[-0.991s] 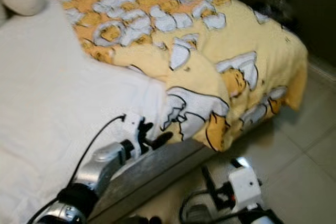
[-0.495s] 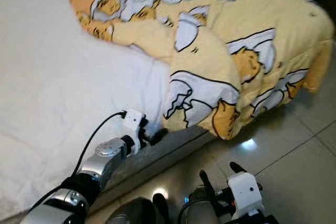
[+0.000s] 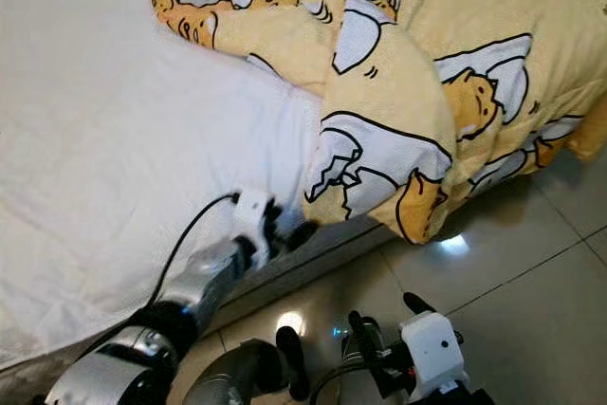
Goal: Clean up the room
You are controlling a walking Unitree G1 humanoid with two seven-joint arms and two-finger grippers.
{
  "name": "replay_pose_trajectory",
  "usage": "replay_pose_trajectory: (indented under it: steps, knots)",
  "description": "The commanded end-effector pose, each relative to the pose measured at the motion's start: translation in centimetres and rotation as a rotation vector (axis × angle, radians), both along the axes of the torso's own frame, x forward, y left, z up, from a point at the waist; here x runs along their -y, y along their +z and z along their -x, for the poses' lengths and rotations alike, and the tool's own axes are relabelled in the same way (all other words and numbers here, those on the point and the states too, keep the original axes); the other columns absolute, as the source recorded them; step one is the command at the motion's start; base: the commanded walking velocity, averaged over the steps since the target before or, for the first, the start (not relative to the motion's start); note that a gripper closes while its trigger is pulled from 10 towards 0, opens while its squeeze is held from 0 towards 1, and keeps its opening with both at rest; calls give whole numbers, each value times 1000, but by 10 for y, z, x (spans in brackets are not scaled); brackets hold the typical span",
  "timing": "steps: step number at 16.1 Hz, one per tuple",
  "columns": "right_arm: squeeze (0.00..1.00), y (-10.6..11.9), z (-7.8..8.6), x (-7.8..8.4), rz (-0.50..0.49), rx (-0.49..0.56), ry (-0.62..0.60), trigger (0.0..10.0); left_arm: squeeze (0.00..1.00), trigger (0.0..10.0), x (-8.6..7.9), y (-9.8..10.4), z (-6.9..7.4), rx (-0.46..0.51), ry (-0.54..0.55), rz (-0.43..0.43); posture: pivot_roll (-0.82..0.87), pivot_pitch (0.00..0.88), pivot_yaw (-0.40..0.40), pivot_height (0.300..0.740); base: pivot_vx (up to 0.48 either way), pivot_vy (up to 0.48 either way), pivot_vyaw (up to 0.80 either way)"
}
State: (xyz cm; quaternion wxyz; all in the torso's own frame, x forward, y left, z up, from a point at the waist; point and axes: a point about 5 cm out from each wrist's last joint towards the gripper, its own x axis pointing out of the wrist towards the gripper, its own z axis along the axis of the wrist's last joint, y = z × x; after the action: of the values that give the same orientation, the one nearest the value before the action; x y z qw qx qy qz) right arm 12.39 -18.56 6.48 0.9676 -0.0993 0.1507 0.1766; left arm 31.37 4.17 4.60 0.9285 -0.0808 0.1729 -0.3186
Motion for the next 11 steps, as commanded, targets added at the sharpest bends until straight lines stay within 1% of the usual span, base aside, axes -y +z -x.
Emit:
replay_pose_trajectory:
  steps: [1,3,6,7,8,9,10,11]
  knots:
    - [286,1,5,-7,-7,-15,18,10000,0,10000,-2,-5,3,-24,10,22,-346,303,214,732,0,0,0]
    - [294,1,6,-11,-14,-13,18,10000,0,10000,7,1,0,-13,3,39,-351,304,219,732,0,0,0]
    - [294,1,9,-15,-21,-16,12,10000,0,10000,9,3,-3,-19,15,42,-354,307,227,732,0,0,0]
    - [294,0,11,-14,-25,-26,4,10000,0,10000,17,6,-5,-52,54,81,-337,305,227,732,0,0,0]
    - [290,0,12,-15,-27,-29,5,10000,0,10000,23,8,-5,-55,55,84,-338,304,224,732,0,0,0]
    - [290,-1,12,-17,-30,-30,8,10000,0,10000,36,12,-4,-54,42,101,-343,302,222,732,0,0,0]
    - [290,0,10,-18,-32,-27,9,10000,0,10000,43,15,-4,-57,33,119,-343,302,222,732,0,0,0]
    - [294,1,9,-19,-32,-24,11,10000,0,10000,47,16,-3,-59,28,124,-349,303,222,732,0,0,0]
